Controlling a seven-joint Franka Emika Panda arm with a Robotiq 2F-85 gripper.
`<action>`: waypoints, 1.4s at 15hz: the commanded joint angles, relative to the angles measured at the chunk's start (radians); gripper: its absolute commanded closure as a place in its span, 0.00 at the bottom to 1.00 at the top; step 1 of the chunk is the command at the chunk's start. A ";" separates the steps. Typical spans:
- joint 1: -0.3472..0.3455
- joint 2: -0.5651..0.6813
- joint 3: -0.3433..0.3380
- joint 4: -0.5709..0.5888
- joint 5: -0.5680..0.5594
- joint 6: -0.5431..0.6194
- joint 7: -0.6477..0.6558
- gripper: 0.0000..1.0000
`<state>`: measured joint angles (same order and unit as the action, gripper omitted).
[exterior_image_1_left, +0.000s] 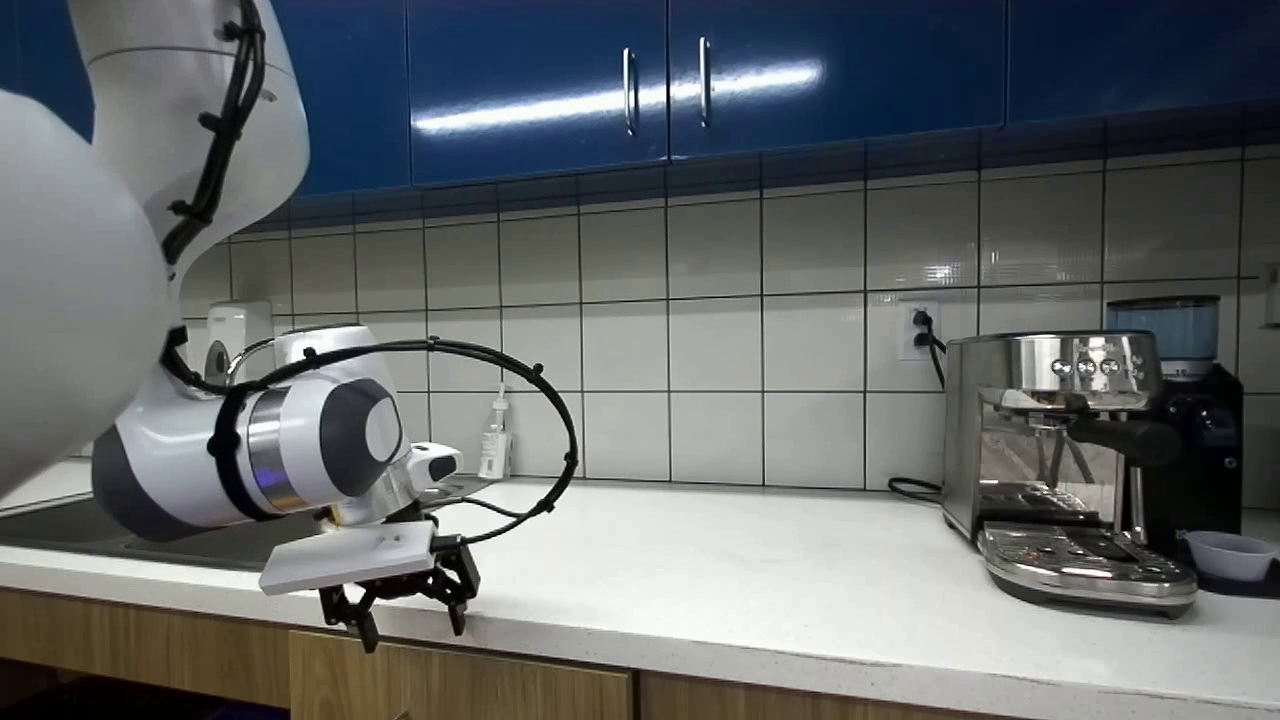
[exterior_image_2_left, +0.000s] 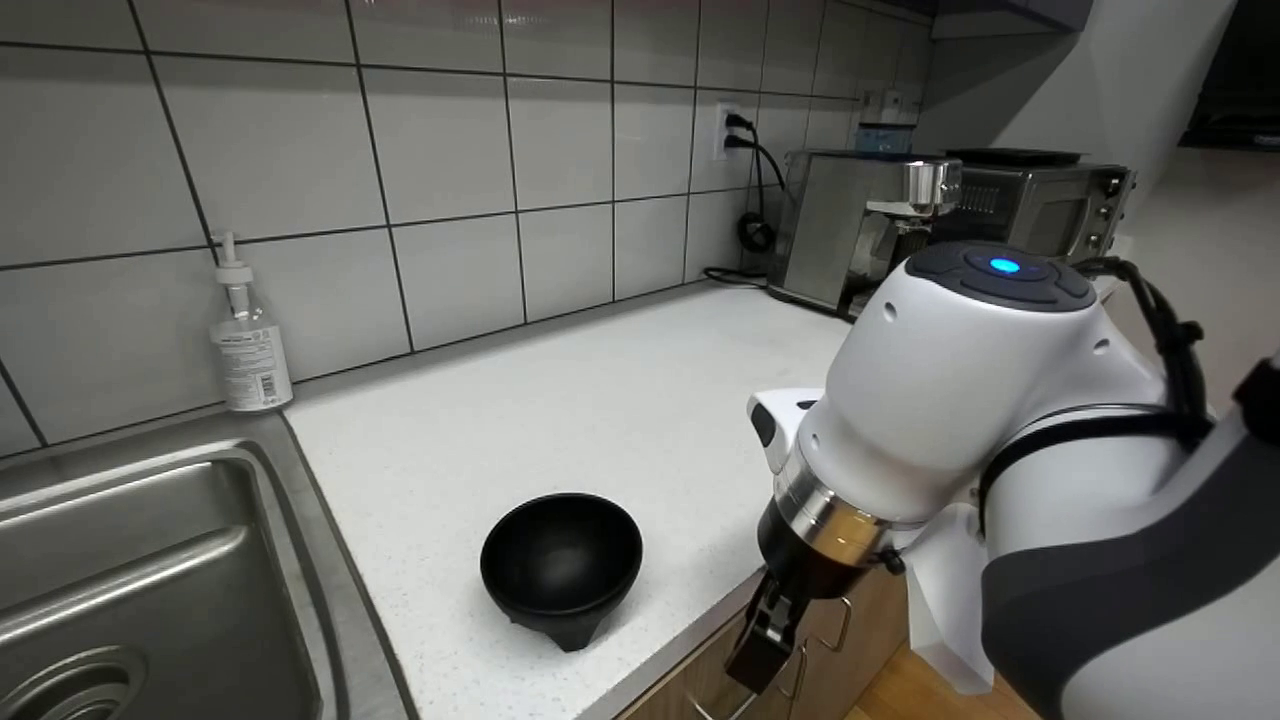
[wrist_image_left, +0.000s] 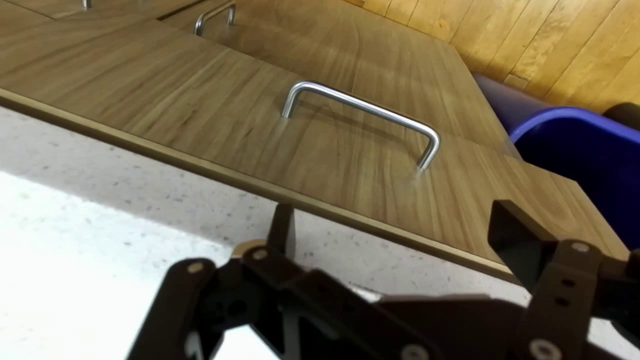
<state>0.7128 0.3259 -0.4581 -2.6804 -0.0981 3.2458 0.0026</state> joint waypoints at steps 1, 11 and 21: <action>0.000 -0.133 -0.029 -0.022 0.005 -0.058 0.007 0.00; 0.001 -0.382 -0.115 -0.018 -0.019 -0.163 0.025 0.00; -0.120 -0.373 0.010 -0.011 0.014 -0.137 0.013 0.00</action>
<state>0.5930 -0.0475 -0.4480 -2.6910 -0.0845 3.1090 0.0154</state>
